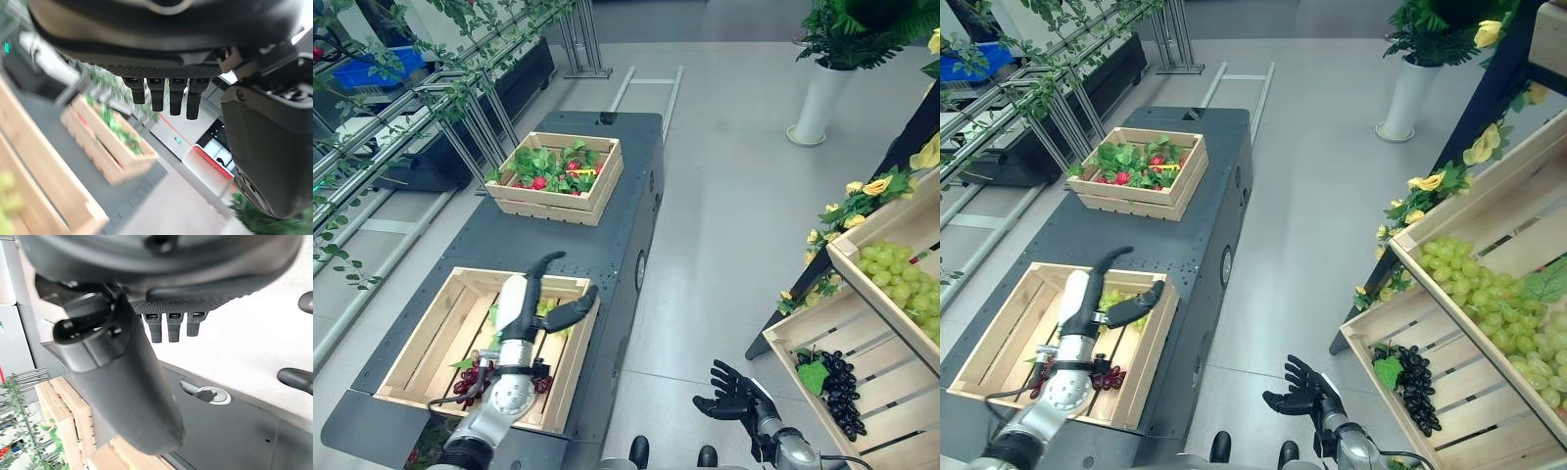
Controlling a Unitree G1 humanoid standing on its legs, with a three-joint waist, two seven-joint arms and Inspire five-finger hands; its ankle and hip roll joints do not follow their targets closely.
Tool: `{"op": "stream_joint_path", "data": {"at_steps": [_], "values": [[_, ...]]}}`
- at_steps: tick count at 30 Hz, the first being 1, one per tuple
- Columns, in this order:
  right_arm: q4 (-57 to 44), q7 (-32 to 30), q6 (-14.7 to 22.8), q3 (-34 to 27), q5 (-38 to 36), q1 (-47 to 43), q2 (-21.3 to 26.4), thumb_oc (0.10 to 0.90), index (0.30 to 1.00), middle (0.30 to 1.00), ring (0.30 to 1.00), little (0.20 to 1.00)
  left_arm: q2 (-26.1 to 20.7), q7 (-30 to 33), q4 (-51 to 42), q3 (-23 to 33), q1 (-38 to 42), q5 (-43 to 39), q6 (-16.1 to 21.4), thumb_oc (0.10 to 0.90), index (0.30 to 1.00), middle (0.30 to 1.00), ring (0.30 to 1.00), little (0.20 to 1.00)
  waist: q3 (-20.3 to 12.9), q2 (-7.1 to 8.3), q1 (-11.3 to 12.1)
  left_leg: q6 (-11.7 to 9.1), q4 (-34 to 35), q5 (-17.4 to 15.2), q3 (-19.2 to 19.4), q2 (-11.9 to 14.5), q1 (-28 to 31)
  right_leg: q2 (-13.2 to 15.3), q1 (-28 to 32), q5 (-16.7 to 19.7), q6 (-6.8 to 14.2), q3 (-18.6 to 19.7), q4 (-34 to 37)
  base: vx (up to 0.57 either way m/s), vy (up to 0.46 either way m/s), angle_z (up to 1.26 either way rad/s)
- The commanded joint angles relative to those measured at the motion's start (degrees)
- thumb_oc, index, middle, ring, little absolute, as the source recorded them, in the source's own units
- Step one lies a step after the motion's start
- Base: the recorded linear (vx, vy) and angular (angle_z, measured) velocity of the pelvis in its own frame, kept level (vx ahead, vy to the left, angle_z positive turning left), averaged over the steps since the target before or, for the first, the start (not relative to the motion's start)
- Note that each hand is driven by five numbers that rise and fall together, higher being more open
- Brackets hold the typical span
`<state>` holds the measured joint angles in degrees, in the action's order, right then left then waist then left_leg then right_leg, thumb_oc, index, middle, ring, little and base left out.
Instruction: Pick up the fruits from the basket on one side to the basket on the other side
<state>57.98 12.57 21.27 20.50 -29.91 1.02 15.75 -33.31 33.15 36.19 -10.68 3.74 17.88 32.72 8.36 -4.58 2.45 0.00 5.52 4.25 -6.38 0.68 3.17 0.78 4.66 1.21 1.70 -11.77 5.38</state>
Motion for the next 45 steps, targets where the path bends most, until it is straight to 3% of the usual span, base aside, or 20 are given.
{"op": "stream_joint_path", "data": {"at_steps": [1, 9, 16, 18, 19, 23, 32, 38, 42, 45], "values": [[-3.5, 0.5, 5.8, -1.1, -1.2, -1.5, 0.1, 0.8, 0.9, 0.9, 0.9, 0.9, -5.3, 3.4, 0.7, 2.4, 7.4, 3.3, 0.6, 0.8, 0.9, 0.9, 0.9, 0.9, -0.8, 2.26, 0.1, 1.9, -0.5, -5.2, 1.2, -5.1, 0.3, 1.7, 1.0, -2.9, -0.1, 1.6, -1.1, 0.04, 0.05, 0.09], [-5.0, 1.0, 4.5, -0.1, 0.6, -0.6, 2.2, 0.8, 0.9, 0.9, 0.9, 0.9, -12.1, 4.8, 5.2, 4.5, 8.0, 8.3, -3.6, 0.8, 0.9, 0.9, 0.9, 0.9, 0.4, 1.92, 0.2, 1.7, -0.5, -4.4, 1.5, -4.6, -0.1, 1.8, -0.3, -3.6, -0.1, 1.1, -3.0, 0.03, 0.051, 0.04], [-6.4, 1.3, 5.9, 0.7, -3.3, -4.7, 4.7, 0.8, 0.9, 0.9, 0.9, 0.9, -16.0, 3.5, 9.4, 1.8, 11.7, 8.1, -7.0, 0.8, 0.9, 0.9, 0.9, 0.9, 6.1, 2.34, 1.2, 1.9, -8.2, -5.6, 0.9, -4.9, -5.1, 2.5, -5.1, -5.7, -1.2, -0.6, -10.5, -0.11, 0.064, 0.1], [-7.8, 1.2, 6.2, 1.2, -3.8, -6.2, 5.4, 0.8, 0.9, 0.9, 0.9, 0.9, -16.3, 4.7, 10.7, 1.8, 12.9, 7.0, -7.5, 0.8, 0.9, 0.9, 0.9, 0.9, 8.1, 2.76, 1.3, 1.9, -12.7, -6.8, 1.6, -5.2, -8.0, 2.8, -7.4, -6.8, -1.5, -0.8, -13.6, -0.18, 0.096, 0.12], [-9.8, 1.0, 6.4, 1.7, -4.5, -7.6, 6.4, 0.8, 0.9, 0.9, 0.9, 0.9, -17.0, 6.1, 12.3, 1.9, 14.2, 6.5, -7.1, 0.8, 0.9, 0.9, 0.9, 0.9, 10.8, 3.23, 1.4, 1.8, -17.8, -8.0, 2.0, -5.4, -11.7, 2.9, -10.4, -8.3, -2.0, -0.8, -18.5, -0.22, 0.088, 0.16], [-12.5, 0.1, 6.6, 2.5, -5.3, -10.0, 7.0, 0.8, 0.9, 0.9, 0.9, 0.9, -18.9, 7.0, 12.3, 2.2, 16.1, 7.1, -7.9, 0.8, 0.9, 0.9, 0.9, 0.9, 15.4, 4.52, 2.4, 1.9, -27.3, -10.4, 4.1, -5.3, -19.3, 3.6, -18.4, -11.8, -2.6, -1.2, -30.9, -0.17, 0.089, 0.11], [-13.2, -0.4, 5.2, 2.1, -3.3, -13.3, 10.6, 0.8, 0.9, 0.9, 0.9, 0.9, -26.0, 2.8, 10.3, -2.5, 25.0, 8.2, -10.6, 0.8, 0.9, 0.9, 0.9, 0.9, 20.3, 4.4, 2.5, 1.9, -39.8, -13.6, 7.6, -5.2, -32.6, 5.7, -31.5, -16.3, -3.6, -1.0, -46.8, -0.07, 0.081, 0.2], [-12.7, -2.0, 5.4, 2.0, -1.9, -14.6, 12.5, 0.8, 0.9, 0.9, 0.9, 0.9, -27.7, 4.9, 7.5, -5.3, 28.0, 8.0, -10.6, 0.8, 0.9, 0.9, 0.9, 0.9, 21.4, 3.51, 2.3, 1.8, -43.1, -14.0, 8.6, -5.0, -38.0, 6.2, -36.9, -17.3, -4.0, -1.0, -51.3, -0.03, 0.038, 0.08], [-12.1, -0.9, 6.0, 2.0, -1.9, -15.6, 13.2, 0.8, 0.9, 0.9, 0.9, 0.9, -29.5, 4.0, 7.2, -7.5, 29.7, 13.5, -10.8, 0.8, 0.9, 0.9, 0.9, 0.9, 21.4, 2.97, 2.5, 1.6, -44.1, -14.0, 8.5, -5.3, -40.4, 6.3, -39.2, -17.5, -3.9, -1.0, -52.6, -0.01, 0.02, 0.12], [-12.6, -0.7, 5.0, 2.8, -1.1, -16.9, 14.0, 0.8, 0.9, 0.9, 0.9, 0.9, -31.7, 1.6, 7.1, -10.4, 31.0, 18.6, -13.5, 0.8, 0.9, 0.9, 0.9, 0.9, 21.4, 2.64, 2.5, 1.5, -45.2, -14.2, 8.6, -5.2, -41.7, 6.4, -40.3, -17.6, -3.9, -1.1, -53.3, 0.0, 0.054, 0.05]]}}
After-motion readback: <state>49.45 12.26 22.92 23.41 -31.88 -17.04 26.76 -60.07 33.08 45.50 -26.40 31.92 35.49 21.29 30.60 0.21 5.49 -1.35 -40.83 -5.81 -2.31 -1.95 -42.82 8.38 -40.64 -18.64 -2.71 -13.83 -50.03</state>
